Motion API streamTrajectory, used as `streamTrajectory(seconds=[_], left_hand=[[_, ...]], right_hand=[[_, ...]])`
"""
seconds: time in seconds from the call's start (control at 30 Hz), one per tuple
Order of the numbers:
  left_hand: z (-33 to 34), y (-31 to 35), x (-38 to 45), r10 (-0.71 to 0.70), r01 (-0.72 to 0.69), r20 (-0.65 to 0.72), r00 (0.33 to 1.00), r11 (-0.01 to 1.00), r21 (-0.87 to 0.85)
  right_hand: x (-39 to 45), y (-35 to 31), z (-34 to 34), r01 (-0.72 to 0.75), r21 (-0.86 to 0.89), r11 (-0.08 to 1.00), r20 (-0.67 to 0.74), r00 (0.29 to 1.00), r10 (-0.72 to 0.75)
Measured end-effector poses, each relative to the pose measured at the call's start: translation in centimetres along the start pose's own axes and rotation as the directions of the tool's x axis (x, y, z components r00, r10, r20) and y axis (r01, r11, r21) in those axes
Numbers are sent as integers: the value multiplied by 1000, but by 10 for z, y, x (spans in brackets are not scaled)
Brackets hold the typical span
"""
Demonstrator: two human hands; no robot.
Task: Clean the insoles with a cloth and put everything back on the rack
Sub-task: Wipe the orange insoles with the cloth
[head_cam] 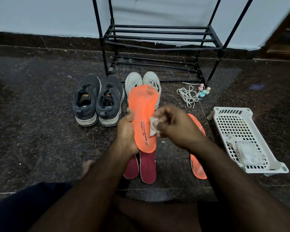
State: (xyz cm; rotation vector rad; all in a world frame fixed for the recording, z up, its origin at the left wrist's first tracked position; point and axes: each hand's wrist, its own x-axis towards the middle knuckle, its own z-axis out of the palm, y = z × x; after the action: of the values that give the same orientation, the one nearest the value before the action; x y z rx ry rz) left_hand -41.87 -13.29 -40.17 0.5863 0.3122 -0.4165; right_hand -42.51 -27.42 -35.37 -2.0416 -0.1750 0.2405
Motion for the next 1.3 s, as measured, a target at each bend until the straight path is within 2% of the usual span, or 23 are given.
streamTrajectory(seconds=[0.07,0.1,0.17,0.27,0.4,0.53,0.63,0.7,0.87,0.93,1.0,1.07,1.17,1.23,1.3], left_hand=[[1,0,-2,14,-14,31,999,1000,4],[1,-1,-3,10,-10,51,999,1000,5],[0,-1,-3,-1,2,67,998,1000,-14],[-3,-1,-1,-25,29,53,998,998,-60],[-8,1,2,-12,14,25,1000,996,-90],[-12,3,8,119,-120,-18,993,985,-121],[-12,3,7,101,-102,-13,995,986,-132],[-14,5,8,100,-98,6,995,979,-179],[-12,7,6,142,-136,14,990,970,-202],[-11,8,4,101,-96,17,995,978,-188],[-10,8,3,75,-70,21,997,983,-171],[-9,5,4,74,-71,11,997,983,-171],[-9,3,5,109,-108,-1,994,977,-187],[-8,5,2,120,-117,5,993,975,-187],[-9,8,1,119,-114,17,993,976,-187]], right_hand=[[1,1,-8,-5,102,995,-32,999,8],[1,1,-10,5,82,997,-39,999,-2],[-1,0,-10,63,-95,993,-59,996,-68],[-1,-1,3,177,-414,893,-31,978,-208],[-6,-5,17,168,-542,823,75,986,-152],[-15,-10,17,155,-488,859,146,985,-95],[-13,-8,14,112,-432,895,-3,992,-125],[-12,-5,14,70,-447,892,-47,994,-101],[-20,-5,31,58,-403,913,47,998,-42],[-18,-7,29,42,-251,967,48,998,-31],[-13,-5,22,47,-141,989,-38,998,-53],[-10,-2,17,82,-272,959,-118,986,-118],[-15,-6,25,124,-398,909,0,991,-136],[-18,-9,29,140,-407,903,94,989,-111],[-17,-12,23,139,-345,928,142,985,-95]])
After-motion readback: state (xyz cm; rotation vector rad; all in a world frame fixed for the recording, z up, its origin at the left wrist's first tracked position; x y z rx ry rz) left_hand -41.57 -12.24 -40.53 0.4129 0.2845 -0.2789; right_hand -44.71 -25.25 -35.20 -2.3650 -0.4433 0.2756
